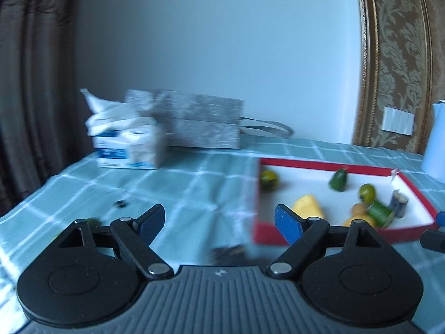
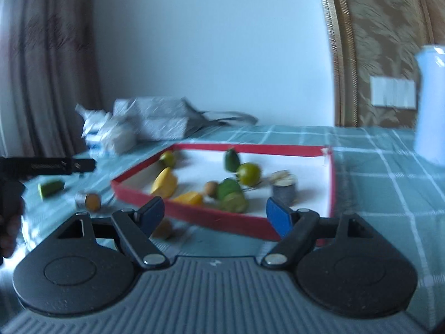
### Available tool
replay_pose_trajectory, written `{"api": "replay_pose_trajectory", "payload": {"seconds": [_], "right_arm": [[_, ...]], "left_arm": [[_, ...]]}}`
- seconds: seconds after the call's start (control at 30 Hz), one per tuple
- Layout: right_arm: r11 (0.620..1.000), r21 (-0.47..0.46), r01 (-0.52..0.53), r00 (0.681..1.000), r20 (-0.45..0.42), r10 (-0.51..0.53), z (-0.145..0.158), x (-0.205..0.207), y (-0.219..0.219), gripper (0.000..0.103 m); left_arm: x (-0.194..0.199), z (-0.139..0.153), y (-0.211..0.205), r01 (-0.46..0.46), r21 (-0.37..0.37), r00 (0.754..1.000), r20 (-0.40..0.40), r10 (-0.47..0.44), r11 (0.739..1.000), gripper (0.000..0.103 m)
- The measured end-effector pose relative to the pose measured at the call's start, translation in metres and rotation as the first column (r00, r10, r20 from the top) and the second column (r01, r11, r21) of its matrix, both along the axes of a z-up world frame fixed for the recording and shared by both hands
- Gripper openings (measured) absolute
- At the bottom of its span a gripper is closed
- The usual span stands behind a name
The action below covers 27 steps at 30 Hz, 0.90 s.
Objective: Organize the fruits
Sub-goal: 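Lower the yellow chunk and green oval fruit into the tray and open both tools, then grasp the brown round fruit with the right tool while the left tool grasps the dark stalk chunk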
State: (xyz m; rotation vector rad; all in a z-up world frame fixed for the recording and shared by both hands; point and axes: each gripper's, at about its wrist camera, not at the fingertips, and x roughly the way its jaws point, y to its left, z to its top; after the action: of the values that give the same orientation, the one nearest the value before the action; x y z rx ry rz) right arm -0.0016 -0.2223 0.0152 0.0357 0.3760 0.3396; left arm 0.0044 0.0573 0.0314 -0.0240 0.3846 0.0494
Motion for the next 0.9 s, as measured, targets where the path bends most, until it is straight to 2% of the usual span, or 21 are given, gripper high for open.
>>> {"api": "replay_pose_trajectory", "payload": {"seconds": [0.1,0.2,0.3,0.47,0.53,0.6,0.73,0.9], "right_arm": [[0.998,-0.064,-0.028,1.0,0.005,0.028,-0.003,-0.001,0.022,0.079],[0.997,-0.062,-0.052,0.998,-0.03,0.05,-0.007,0.004,0.036,0.079],[0.993,-0.094,-0.072,0.996,-0.066,0.066,-0.011,0.009,0.053,0.079],[0.988,-0.133,-0.077,0.996,-0.062,0.069,-0.012,0.013,0.07,0.082],[0.986,-0.154,-0.071,0.996,-0.068,0.061,-0.013,0.016,0.076,0.081],[0.983,-0.17,-0.064,0.995,-0.082,0.051,-0.015,0.019,0.08,0.076],[0.978,-0.199,-0.063,0.99,-0.135,0.036,-0.018,0.028,0.086,0.034],[0.98,-0.187,-0.072,0.985,-0.171,0.04,-0.021,0.037,0.088,0.034]], "left_arm": [[-0.013,-0.01,0.018,-0.014,-0.011,0.999,0.038,0.015,1.0,0.086],[-0.013,-0.013,0.03,-0.031,-0.057,0.999,0.043,0.033,0.998,0.086],[-0.013,-0.014,0.03,-0.039,-0.044,0.998,0.051,0.041,0.998,0.086],[-0.021,-0.013,0.026,-0.031,-0.011,0.995,0.097,0.032,0.999,0.086],[-0.019,-0.013,0.027,-0.03,-0.021,0.995,0.093,0.032,0.999,0.086],[-0.018,-0.013,0.031,-0.042,-0.039,0.995,0.084,0.046,0.998,0.086],[-0.014,-0.013,0.038,-0.062,-0.082,0.996,0.057,0.067,0.995,0.086],[-0.014,-0.013,0.041,-0.063,-0.098,0.996,0.057,0.068,0.993,0.086]]}}
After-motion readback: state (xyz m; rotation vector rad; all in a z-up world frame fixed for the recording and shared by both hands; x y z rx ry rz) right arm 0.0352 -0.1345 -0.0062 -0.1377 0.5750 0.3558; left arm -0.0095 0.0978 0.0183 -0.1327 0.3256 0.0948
